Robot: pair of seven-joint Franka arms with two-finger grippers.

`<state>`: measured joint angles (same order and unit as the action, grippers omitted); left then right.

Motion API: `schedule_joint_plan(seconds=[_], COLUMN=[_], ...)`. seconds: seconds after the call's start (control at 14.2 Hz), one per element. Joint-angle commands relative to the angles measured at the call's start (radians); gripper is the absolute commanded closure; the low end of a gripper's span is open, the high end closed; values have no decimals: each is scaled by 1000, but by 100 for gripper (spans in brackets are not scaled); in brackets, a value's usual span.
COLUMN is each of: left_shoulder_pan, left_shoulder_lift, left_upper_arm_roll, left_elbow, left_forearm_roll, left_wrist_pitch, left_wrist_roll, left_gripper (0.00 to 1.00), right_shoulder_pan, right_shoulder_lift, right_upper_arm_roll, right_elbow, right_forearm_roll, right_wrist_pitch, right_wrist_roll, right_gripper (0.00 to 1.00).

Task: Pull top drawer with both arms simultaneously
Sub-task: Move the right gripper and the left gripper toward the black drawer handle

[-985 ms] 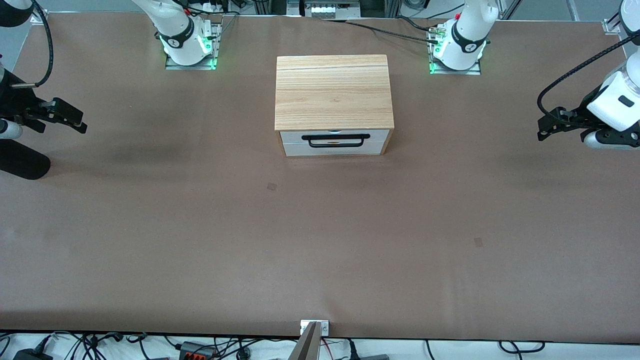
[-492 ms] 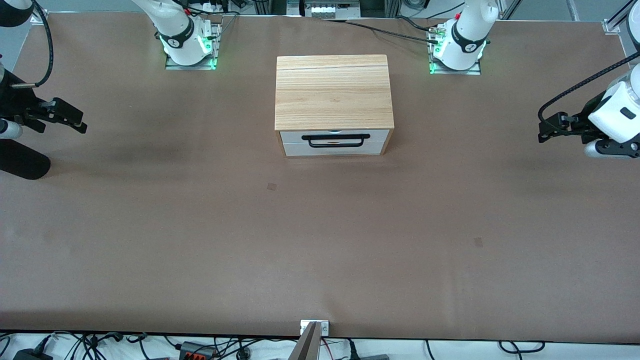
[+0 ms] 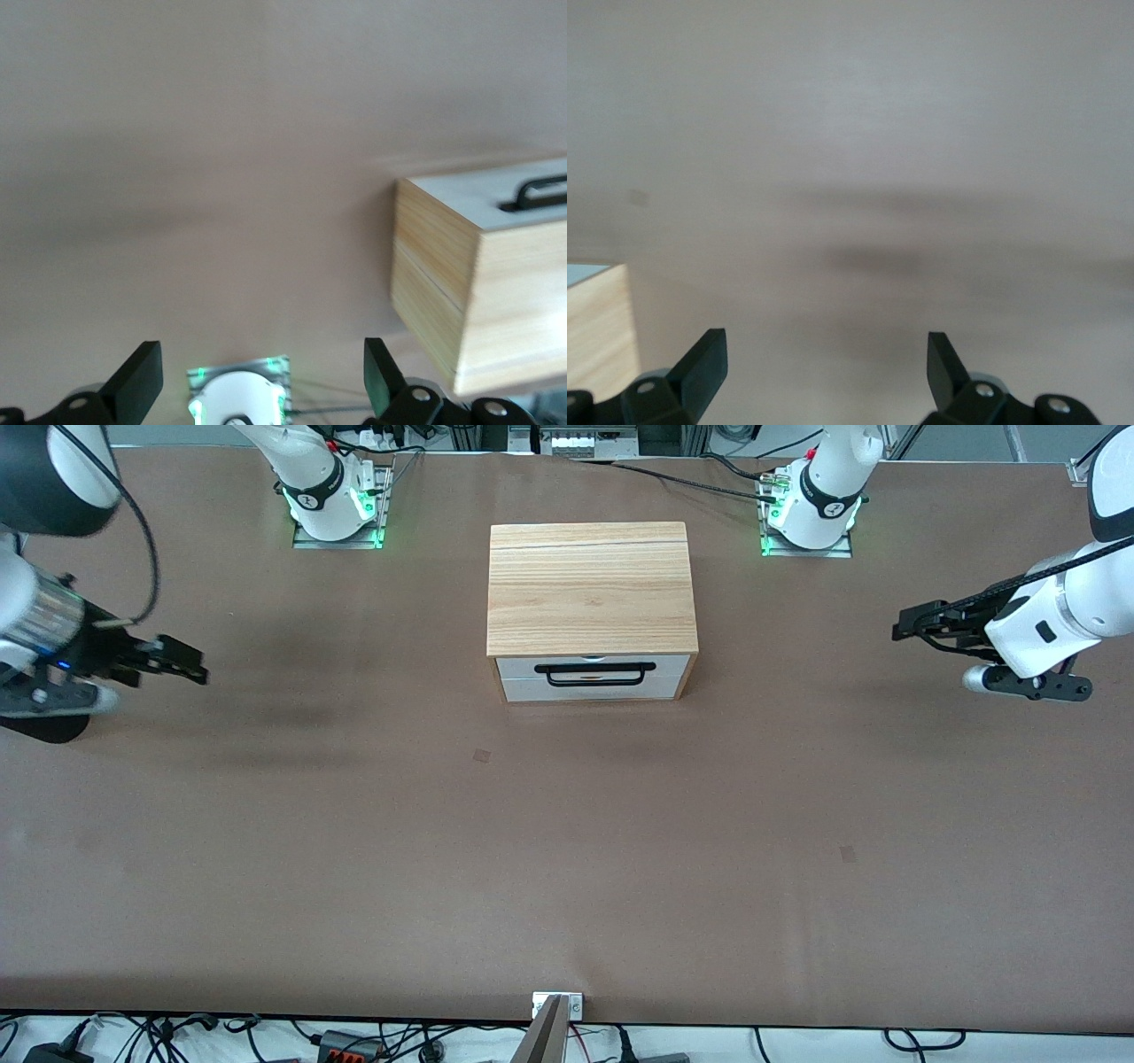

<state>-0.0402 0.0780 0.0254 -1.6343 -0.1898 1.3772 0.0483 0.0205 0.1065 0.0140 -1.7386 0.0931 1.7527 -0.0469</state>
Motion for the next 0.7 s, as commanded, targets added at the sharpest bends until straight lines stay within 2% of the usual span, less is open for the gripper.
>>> schedule_joint_plan(seconds=[0.0, 0.21, 0.35, 0.42, 0.63], left_shoulder_pan=[8, 14, 16, 3, -14], left_shoulder_lift=[35, 66, 98, 124, 187], left_upper_arm_roll=[4, 4, 4, 4, -44], left_elbow=[24, -73, -165, -183, -220], left_forearm_roll=[-107, -297, -471, -540, -634], left_wrist_pitch=[-53, 5, 78, 92, 218], left_wrist_roll=[77, 201, 251, 255, 335], left_gripper=[0, 0, 0, 0, 0], right_shoulder_pan=[65, 143, 221, 243, 277], right_shoulder_lift=[99, 200, 238, 267, 357], right_upper_arm_roll=[1, 3, 3, 3, 3], right_elbow=[13, 11, 10, 10, 10], right_forearm_roll=[133, 383, 476, 552, 817], right_wrist_pitch=[52, 120, 181, 189, 198], right_wrist_roll=[-11, -13, -11, -13, -133], right_gripper=[0, 0, 0, 0, 0])
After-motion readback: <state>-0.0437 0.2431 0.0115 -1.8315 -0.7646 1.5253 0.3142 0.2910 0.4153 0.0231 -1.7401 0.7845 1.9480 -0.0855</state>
